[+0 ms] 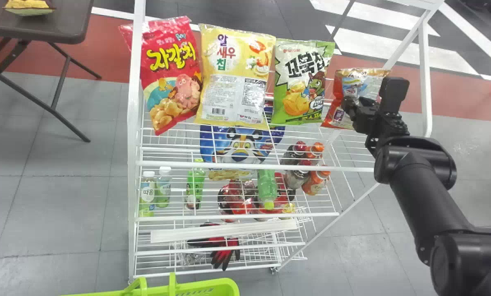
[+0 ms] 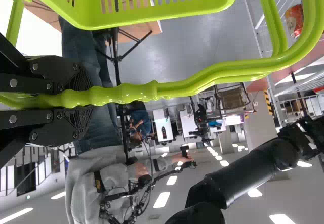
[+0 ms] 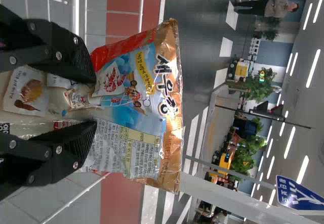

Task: Hold basket handle with left hand then pick Saewookkang with right hand and place into basket

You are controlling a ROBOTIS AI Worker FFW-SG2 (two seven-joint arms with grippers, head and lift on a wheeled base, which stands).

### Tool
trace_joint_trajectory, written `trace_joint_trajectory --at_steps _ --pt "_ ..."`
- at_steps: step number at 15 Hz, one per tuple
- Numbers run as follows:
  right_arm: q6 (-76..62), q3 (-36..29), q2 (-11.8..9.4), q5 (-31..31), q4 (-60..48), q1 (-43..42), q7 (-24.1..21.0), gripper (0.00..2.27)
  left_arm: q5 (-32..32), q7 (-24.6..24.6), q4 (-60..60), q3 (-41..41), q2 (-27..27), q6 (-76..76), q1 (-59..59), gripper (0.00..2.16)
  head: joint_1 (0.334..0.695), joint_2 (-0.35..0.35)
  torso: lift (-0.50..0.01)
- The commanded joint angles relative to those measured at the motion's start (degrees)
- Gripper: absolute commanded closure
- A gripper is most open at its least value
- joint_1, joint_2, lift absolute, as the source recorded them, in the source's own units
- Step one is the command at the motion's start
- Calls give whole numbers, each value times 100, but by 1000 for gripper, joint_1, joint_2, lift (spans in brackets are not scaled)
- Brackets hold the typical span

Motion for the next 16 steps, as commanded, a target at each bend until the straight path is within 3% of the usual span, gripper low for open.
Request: trace_joint_trajectory --at_steps 1,4,9,16 --pt "-27 -130 19 -215 -436 346 -24 2223 6 19 0 4 -16 -23 21 1794 695 -350 -19" --pt "184 -261 54 -364 -1456 917 -270 2223 6 37 0 13 -42 -41 30 1794 695 -350 -19" --pt "781 -613 80 -645 -3345 1911 -314 2223 6 63 -9 4 -60 -76 47 1794 695 -350 -19" --pt "2926 -1624 186 -1436 -6720 3616 -332 2219 6 81 -114 22 -68 -94 47 1794 695 -350 -19"
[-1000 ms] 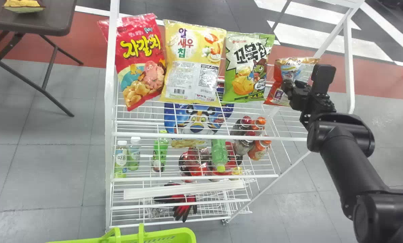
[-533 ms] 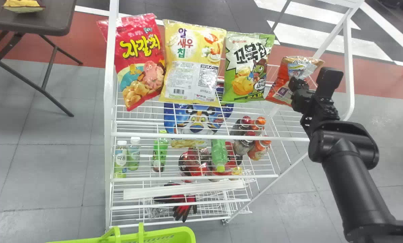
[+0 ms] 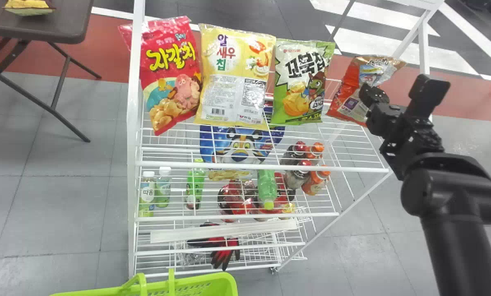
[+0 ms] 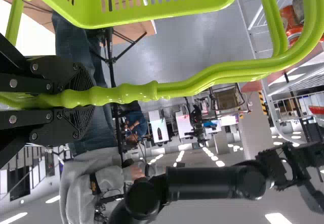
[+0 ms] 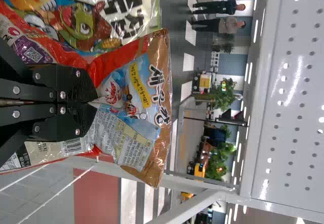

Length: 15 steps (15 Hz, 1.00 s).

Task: Hold basket handle with left hand then pick Saewookkang with right hand and place into basket

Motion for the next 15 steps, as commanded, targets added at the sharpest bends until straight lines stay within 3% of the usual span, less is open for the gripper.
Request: trace_joint_trajectory --at_steps 1,7,12,15 --pt "973 -431 99 -294 -1256 651 18 2219 1 8 -81 3 -2 58 -19 1794 695 -350 -19" --pt "3839 -1090 565 -926 -3488 1697 457 2219 45 35 -178 11 7 181 -150 1794 695 -350 -19" --pt "5878 -1038 767 -1849 -4174 2110 668 2219 54 79 -222 -33 -2 199 -150 1798 695 -350 -19" --pt "6522 -765 784 -2438 -4253 2294 730 2219 54 96 -257 -68 -2 199 -115 1794 695 -350 -19"
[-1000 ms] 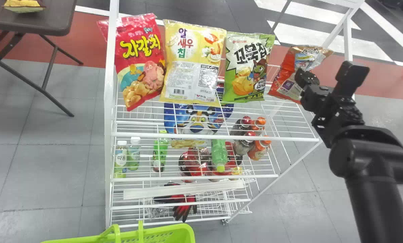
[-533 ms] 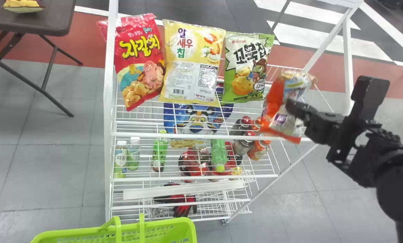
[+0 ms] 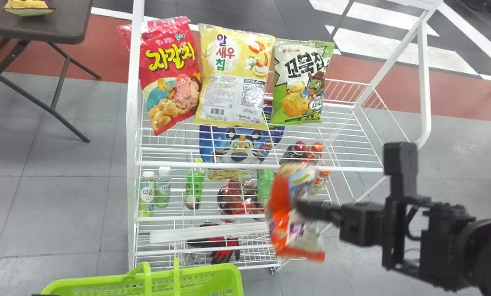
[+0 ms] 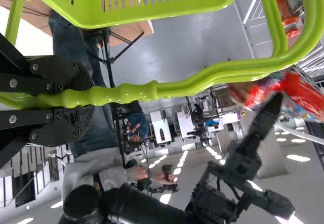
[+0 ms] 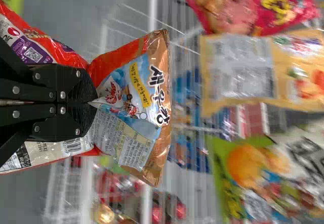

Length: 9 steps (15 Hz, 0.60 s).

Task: Hold basket handle with left hand then pick Saewookkang with right hand and place into basket

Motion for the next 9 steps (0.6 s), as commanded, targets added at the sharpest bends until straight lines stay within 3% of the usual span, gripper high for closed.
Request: trace_joint_trajectory --at_steps 1,7,9 --pt "236 176 13 -524 -46 128 9 2219 0 15 -26 -24 0 0 23 1794 695 -350 -19" --pt "236 141 39 -2053 -55 330 -62 2219 -26 68 -52 -94 0 0 50 1798 695 -350 -19" --pt "236 264 48 -2229 -195 488 -158 2219 -26 68 -61 -94 0 0 59 1794 695 -350 -19"
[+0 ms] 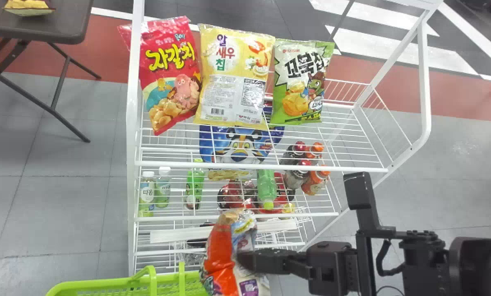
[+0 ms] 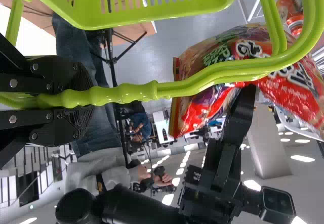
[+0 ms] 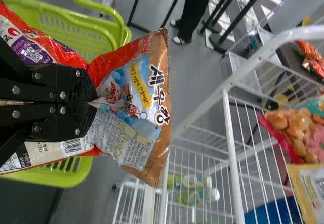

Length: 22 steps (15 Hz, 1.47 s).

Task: Hold basket handle with left hand then pick Saewookkang with right hand and place into basket

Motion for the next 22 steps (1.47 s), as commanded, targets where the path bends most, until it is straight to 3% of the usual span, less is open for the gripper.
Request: trace_joint_trajectory --at_steps 1,5,10,17,18,20,21,22 --pt "12 176 16 -248 -90 124 -119 2219 -1 8 -4 -10 0 0 7 1798 695 -350 -19" --pt "12 677 16 -169 -46 282 -471 2219 -9 25 4 -19 0 -18 7 1794 695 -350 -19" --pt "12 1108 -2 16 270 493 -603 2219 -9 25 22 16 0 -53 -19 1794 695 -350 -19" --pt "12 1864 -81 956 1096 396 -594 2216 -1 25 57 25 0 -35 -72 1798 695 -350 -19" --pt "12 1899 -81 1088 1184 378 -489 2108 -1 25 57 25 0 -35 -80 1794 695 -350 -19" --pt "12 1908 -81 1273 1448 291 -304 1673 -1 25 57 25 0 -35 -89 1794 695 -350 -19" --pt "12 1925 -81 1343 1711 159 -155 1173 -1 25 66 16 0 -35 -89 1798 695 -350 -19" --pt "12 1952 -81 1449 1878 62 -84 323 -1 25 66 16 0 -18 -98 1794 695 -350 -19"
